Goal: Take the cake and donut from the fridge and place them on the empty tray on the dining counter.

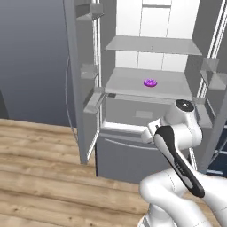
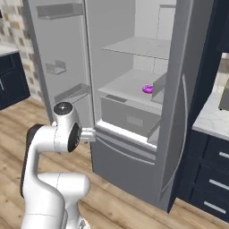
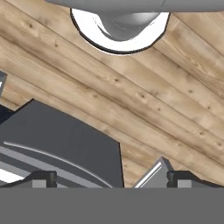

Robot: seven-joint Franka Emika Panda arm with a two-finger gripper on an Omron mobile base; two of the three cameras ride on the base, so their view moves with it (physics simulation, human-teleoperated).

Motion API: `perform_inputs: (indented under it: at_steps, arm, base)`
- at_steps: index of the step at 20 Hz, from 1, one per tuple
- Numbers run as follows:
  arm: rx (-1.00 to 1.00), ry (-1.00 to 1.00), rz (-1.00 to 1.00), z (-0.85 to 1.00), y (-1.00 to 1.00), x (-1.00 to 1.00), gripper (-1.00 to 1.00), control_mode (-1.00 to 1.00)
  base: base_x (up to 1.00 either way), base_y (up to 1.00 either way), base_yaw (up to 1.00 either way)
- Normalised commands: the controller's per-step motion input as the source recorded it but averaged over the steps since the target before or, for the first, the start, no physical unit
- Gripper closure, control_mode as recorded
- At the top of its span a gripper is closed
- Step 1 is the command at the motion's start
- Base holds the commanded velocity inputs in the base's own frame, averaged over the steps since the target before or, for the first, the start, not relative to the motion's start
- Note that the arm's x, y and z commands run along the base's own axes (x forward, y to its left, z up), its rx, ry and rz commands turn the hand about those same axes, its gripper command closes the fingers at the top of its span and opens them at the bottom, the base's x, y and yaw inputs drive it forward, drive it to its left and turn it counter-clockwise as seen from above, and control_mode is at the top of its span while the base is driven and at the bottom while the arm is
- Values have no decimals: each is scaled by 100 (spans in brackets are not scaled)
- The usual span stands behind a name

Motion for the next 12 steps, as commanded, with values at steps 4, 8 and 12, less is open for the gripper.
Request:
perform_inputs:
  at_steps: [4, 8, 12]
  arm:
    - [0, 0, 0, 0, 0, 0, -100, 100]
    - [0, 0, 0, 0, 0, 0, -100, 100]
    - [0, 0, 0, 0, 0, 0, -100, 100]
  base:
    - [47, 26, -12]
    - [33, 0, -23]
    - [47, 4, -24]
